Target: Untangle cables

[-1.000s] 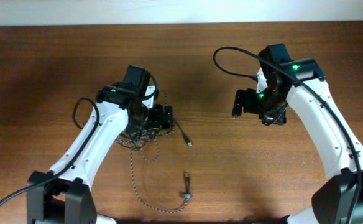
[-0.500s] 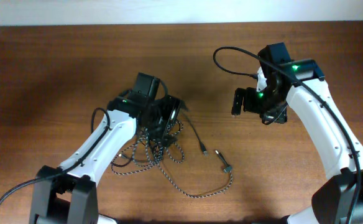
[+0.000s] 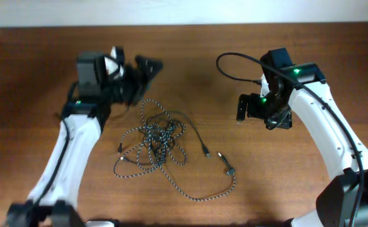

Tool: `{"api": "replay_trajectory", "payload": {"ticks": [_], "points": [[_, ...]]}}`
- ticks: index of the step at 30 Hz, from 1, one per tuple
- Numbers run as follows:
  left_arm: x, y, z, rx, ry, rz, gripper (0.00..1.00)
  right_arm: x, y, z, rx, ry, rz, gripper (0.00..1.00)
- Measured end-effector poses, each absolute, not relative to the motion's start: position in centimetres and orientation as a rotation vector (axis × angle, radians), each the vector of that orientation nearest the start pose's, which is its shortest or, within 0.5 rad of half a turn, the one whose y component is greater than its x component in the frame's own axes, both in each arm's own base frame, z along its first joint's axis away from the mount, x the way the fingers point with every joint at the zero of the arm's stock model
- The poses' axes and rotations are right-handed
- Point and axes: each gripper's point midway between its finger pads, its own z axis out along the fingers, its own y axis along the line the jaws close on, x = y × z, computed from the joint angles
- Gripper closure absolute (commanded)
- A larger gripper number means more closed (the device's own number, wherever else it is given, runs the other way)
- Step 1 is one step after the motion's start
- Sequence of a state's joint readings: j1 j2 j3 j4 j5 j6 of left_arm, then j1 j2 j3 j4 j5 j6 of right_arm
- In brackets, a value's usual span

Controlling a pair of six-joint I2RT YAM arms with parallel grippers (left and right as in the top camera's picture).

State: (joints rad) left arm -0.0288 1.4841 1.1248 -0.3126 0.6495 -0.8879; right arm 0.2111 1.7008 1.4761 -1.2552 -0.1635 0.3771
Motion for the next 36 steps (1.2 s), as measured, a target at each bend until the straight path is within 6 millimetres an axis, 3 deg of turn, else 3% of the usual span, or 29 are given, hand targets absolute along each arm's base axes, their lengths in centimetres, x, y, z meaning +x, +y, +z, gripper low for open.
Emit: {"api": "replay_trajectory", "payload": {"ticks": [2, 3, 5, 6, 8, 9, 11, 12, 14, 15, 16, 18, 20, 21, 22, 23, 27, 28, 29, 30, 31, 33, 34, 36], "points": [[37.5, -7.8, 21.2, -0.653, 2.376, -0.805, 0.01, 31.7, 9.6, 13.6, 0.243, 3.074, 0.275, 0.01], [34.1, -5.4, 22.0, -0.651, 2.405, -0.596, 0.01, 31.9, 9.6, 13.6, 0.241, 3.063, 0.275, 0.01], [30.7, -3.5, 23.3, -0.63, 2.413, -0.426, 0.01, 32.1, 9.5, 13.6, 0.241, 3.056, 0.27, 0.01], [29.2, -3.5, 24.4, -0.589, 2.395, -0.399, 0.01, 32.0, 9.3, 13.6, 0.237, 3.062, 0.257, 0.01], [24.2, -4.8, 26.8, -0.472, 2.367, -0.389, 0.01, 31.9, 8.1, 13.5, 0.274, 3.072, 0.243, 0.01], [22.6, -5.0, 26.3, -0.466, 2.404, -0.355, 0.01, 31.9, 6.6, 13.5, 0.345, 3.072, 0.243, 0.01], [22.4, -7.5, 24.9, -0.414, 2.474, -0.311, 0.01, 31.9, 4.0, 13.5, 0.49, 3.067, 0.267, 0.01], [22.7, -10.0, 24.1, -0.354, 2.502, -0.297, 0.01, 31.7, 2.4, 13.5, 0.582, 3.064, 0.282, 0.01], [23.4, -12.8, 22.2, -0.331, 2.533, -0.22, 0.01, 31.4, 0.9, 13.6, 0.663, 3.058, 0.293, 0.01], [24.8, -15.7, 20.8, -0.31, 2.532, -0.191, 0.01, 31.1, 0.4, 13.6, 0.696, 3.061, 0.298, 0.01], [26.3, -18.0, 17.0, -0.285, 2.574, -0.07, 0.01, 31.1, 0.0, 13.6, 0.719, 3.056, 0.298, 0.01], [27.9, -18.2, 10.5, -0.243, 2.61, 0.246, 0.01, 31.1, -0.2, 13.6, 0.727, 3.054, 0.302, 0.01], [28.7, -16.2, 4.5, -0.202, 2.601, 0.58, 0.01, 31.1, -0.1, 13.6, 0.729, 3.054, 0.304, 0.01], [28.9, -15.0, 2.7, -0.207, 2.58, 0.697, 0.04, 31.1, -0.1, 13.6, 0.727, 3.054, 0.304, 0.01], [29.3, -14.2, 2.4, -0.222, 2.547, 0.75, 0.67, 31.1, -0.1, 13.6, 0.728, 3.053, 0.304, 0.01], [29.8, -13.5, 2.7, -0.247, 2.514, 0.771, 1.0, 31.1, -0.1, 13.6, 0.727, 3.054, 0.304, 0.01], [30.3, -12.7, 4.1, -0.26, 2.482, 0.828, 1.0, 31.2, -0.2, 13.6, 0.727, 3.05, 0.304, 0.01], [31.4, -13.8, 7.3, -0.306, 2.457, 0.728, 1.0, 31.3, -0.2, 13.6, 0.725, 3.047, 0.305, 0.01], [33.0, -14.7, 15.2, -0.448, 2.347, 0.446, 1.0, 31.3, -0.2, 13.6, 0.725, 3.047, 0.305, 0.01], [33.2, -14.2, 19.5, -0.542, 2.291, 0.27, 1.0, 31.3, -0.2, 13.6, 0.724, 3.046, 0.306, 0.01], [32.7, -12.5, 22.9, -0.643, 2.259, 0.117, 1.0, 31.3, 0.0, 13.6, 0.724, 3.047, 0.315, 0.01], [31.6, -8.2, 27.4, -0.816, 2.215, -0.156, 1.0, 31.1, 1.2, 13.9, 0.65, 3.067, 0.43, 0.01], [32.2, -8.0, 27.7, -0.79, 2.249, -0.256, 1.0, 30.9, 3.0, 14.5, 0.509, 3.074, 0.596, 0.01], [34.3, -10.0, 27.9, -0.605, 2.314, -0.546, 1.0, 30.4, 4.6, 15.2, 0.37, 3.072, 0.753, 0.01]]}}
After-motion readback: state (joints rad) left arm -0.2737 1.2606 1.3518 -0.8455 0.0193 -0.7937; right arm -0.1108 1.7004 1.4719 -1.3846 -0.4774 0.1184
